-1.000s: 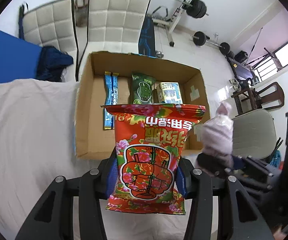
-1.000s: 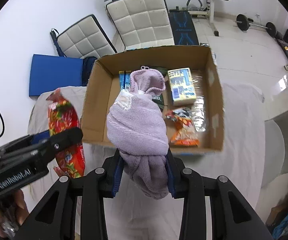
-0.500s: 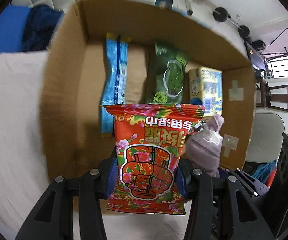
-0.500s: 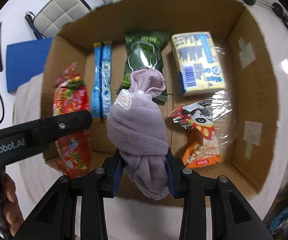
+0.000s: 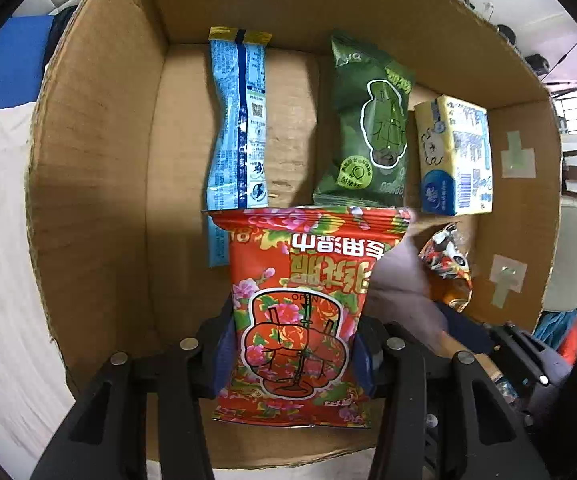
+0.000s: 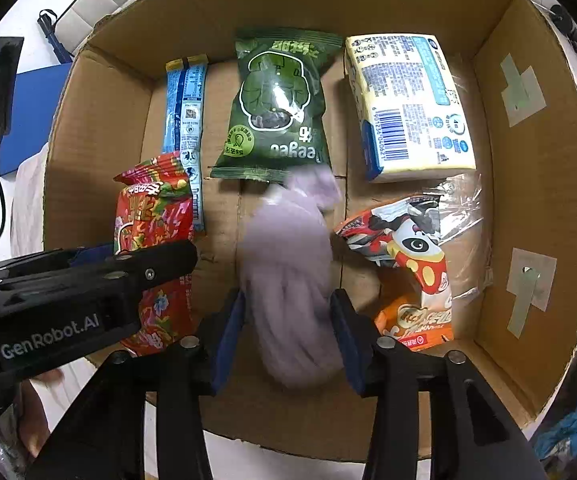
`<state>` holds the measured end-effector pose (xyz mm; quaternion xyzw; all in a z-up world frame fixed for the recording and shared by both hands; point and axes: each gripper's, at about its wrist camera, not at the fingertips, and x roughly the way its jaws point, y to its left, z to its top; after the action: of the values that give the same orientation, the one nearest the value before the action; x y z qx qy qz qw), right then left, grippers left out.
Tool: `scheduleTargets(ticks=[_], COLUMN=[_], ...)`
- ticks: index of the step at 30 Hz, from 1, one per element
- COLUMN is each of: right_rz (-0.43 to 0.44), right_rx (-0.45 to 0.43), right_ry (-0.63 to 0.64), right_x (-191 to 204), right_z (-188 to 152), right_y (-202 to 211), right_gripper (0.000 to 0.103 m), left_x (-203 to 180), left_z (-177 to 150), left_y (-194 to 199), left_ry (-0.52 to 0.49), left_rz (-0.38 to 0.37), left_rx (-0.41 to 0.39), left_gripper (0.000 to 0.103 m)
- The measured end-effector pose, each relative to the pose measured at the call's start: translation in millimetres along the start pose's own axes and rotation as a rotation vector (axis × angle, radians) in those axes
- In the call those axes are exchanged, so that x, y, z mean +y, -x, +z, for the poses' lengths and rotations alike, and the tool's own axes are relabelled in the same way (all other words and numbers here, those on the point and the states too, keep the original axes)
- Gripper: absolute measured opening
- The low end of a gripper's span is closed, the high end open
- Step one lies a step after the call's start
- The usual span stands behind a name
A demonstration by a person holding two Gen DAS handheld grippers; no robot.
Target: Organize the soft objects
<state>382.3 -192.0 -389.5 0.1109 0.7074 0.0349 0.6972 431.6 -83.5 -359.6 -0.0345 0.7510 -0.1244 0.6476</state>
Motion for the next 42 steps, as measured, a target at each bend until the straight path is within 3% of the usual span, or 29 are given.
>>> scheduleTargets(ticks=[1,8,12,16,20,21,23,26,28,32,34,42], right_rz=[-0.001,-0.013,-0.06,-0.074,-0.086,-0.089,-0.087,-0.1,-0.106,-0.104,-0.112,-0.111], right_rx=[0.001,-0.008,-0.026,-0.043,-0.063,-0.065,-0.073,-0.082,-0.095,-0.119,-0.138,-0.193], right_ry=[0.0,0.005,0.017,-0.004,-0.02,-0.023,-0.033,-0.036,-0.04,-0.054,-0.065,-0.067], right_x=[1,-3,-6,-15,-24,-26,-32,-34,-37,-39,-41,-40], right_z=[0,-1,-4,-7,-19,-22,-30,-34,-36,-40,-41,-59], right_y=[0,7,16,29,38,41,58,64,69,75,80,110], right_gripper=[0.059,0.06,0.06,0.066,0.066,0.068,0.073,0.077,0.089,0.093,0.103,0.103], left_x=[-1,0,1,-2,-7,-8,-7,-5,-7,-11,-14,-24], left_z=[-1,-10,-18,-23,-37,-41,-39,-44,-47,-52,-54,-78], left_y=[-2,1,16,36,56,59,63,74,76,79,81,102], left_ry=[-0.001,0.017,0.018,0.001,-0.014,-0.018,-0.019,-0.017,-0.018,-0.013,-0.008,-0.02], left_rz=[0.001,0.001,0.013,0.056,0.094,0.11,0.122,0.135,0.14,0.136,0.137,0.148], left_rx=[0.009,-0.001,-0.053,-0.126,-0.203,-0.216,-0.236,-0.272,-0.29,-0.316,-0.324,-0.388], left_gripper=[0.045,0.046,0.056,0.06,0.08,0.092,0.099,0.099,0.099,0.099,0.099,0.099])
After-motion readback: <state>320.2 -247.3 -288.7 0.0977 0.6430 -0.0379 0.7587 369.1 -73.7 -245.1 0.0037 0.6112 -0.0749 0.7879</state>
